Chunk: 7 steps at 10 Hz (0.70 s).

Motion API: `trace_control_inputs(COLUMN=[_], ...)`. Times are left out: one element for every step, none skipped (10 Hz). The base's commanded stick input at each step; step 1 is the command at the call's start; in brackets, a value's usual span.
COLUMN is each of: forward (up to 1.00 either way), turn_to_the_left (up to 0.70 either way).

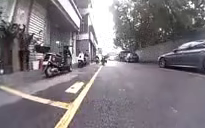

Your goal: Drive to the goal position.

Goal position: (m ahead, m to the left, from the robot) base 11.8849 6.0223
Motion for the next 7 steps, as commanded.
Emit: trace_control_inputs(forward=[0.45, 0.45, 0.45, 0.45, 0.45, 0.45, 0.45], turn_to_the_left=[0.0, 0.0, 0.0, 0.0, 0.0, 0.0, 0.0])
